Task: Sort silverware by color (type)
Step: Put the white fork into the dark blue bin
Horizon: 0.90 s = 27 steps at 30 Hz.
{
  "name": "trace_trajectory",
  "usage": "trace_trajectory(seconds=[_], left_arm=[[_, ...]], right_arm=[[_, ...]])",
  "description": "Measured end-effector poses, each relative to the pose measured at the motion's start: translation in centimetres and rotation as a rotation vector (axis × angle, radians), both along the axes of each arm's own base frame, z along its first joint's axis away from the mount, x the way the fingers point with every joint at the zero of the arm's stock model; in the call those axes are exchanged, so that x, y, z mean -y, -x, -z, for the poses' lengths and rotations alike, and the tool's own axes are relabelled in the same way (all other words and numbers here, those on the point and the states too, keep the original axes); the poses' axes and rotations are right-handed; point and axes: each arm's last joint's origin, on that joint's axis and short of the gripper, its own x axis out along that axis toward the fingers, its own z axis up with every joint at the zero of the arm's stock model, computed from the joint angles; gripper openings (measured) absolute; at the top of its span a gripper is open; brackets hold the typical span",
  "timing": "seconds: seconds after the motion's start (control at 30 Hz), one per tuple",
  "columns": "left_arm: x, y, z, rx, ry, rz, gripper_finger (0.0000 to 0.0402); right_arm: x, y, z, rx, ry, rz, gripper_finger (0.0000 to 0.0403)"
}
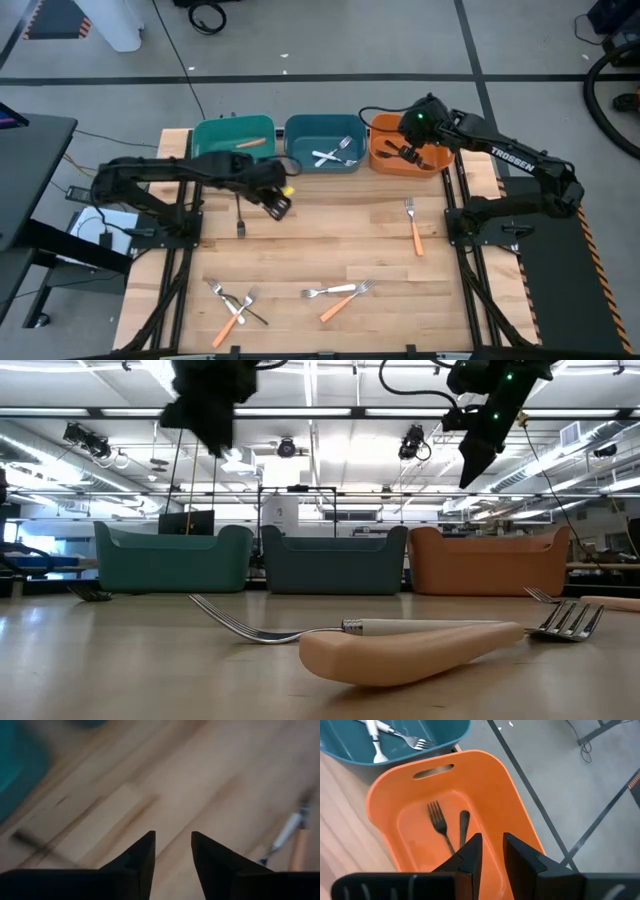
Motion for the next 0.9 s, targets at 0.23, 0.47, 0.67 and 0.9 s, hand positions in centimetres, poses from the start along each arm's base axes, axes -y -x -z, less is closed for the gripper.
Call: trace_trajectory(seconds=[0.23, 0.47, 0.67, 0.9], left_arm=[[2.6, -4.9, 1.5, 0.201, -0.017, 0.247, 0.0131], [4.5, -6.9, 3.2, 0.211, -0.071, 0.389, 0.0128], [7.1, -8.5, 4.9, 0.238, -0.084, 0.489, 0.0128], [10.7, -9.8, 7.9, 0.223, -0.063, 0.558, 0.0128]], right_arm=[[-1.3, -0.7, -0.3, 0.016, 0.008, -0.047, 0.0085], [-4.7, -2.0, -0.9, 0.165, -0.045, -0.064, 0.0085], [-7.3, -3.2, -0.9, 0.256, -0.122, -0.084, 0.0085], [-10.3, -4.1, -0.8, 0.348, -0.240, -0.098, 0.0085]])
